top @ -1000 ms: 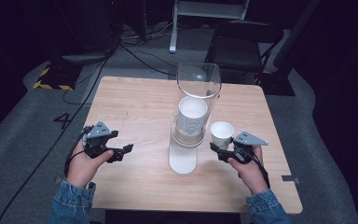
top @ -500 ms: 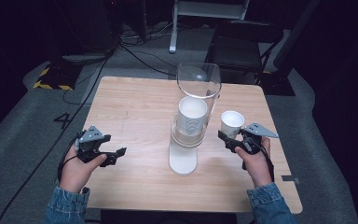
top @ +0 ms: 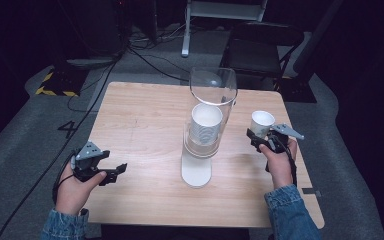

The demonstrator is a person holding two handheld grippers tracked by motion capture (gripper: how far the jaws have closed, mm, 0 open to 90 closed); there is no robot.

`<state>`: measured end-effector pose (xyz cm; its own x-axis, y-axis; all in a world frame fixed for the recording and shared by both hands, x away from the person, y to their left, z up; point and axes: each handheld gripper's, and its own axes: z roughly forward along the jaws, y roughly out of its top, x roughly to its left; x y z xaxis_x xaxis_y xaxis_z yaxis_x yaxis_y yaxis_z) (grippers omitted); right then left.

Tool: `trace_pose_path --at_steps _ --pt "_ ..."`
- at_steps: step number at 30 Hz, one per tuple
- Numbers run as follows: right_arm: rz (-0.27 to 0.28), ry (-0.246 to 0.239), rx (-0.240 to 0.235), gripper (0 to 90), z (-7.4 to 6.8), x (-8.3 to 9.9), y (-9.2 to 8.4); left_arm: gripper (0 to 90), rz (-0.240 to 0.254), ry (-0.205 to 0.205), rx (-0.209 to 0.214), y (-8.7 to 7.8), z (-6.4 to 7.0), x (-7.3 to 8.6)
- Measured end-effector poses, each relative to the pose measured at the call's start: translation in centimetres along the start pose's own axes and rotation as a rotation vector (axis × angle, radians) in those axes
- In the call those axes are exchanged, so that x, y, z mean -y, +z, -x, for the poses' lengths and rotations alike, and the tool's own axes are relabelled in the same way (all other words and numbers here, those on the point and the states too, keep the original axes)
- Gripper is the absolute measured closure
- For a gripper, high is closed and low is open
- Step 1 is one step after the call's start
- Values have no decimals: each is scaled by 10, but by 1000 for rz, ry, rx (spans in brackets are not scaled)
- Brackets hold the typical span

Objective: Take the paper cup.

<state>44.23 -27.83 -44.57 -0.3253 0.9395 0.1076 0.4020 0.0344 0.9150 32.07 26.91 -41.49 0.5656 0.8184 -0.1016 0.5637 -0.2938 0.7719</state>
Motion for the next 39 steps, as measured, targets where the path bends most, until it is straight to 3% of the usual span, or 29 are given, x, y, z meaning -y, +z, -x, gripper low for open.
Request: trace_pose_path --at_steps 4,15,28,39 --pt "-40 -13 42 331 9 5 10 204 -2 -8 -9 -3 -1 4" --pt "-184 -52 45 326 10 21 29 205 -5 -15 -7 -4 0 5" --pt "-251 -42 20 325 10 38 41 205 -12 -9 0 -1 -1 5" --pt "-292 -58 10 316 10 43 41 205 -10 -9 6 1 -1 4"
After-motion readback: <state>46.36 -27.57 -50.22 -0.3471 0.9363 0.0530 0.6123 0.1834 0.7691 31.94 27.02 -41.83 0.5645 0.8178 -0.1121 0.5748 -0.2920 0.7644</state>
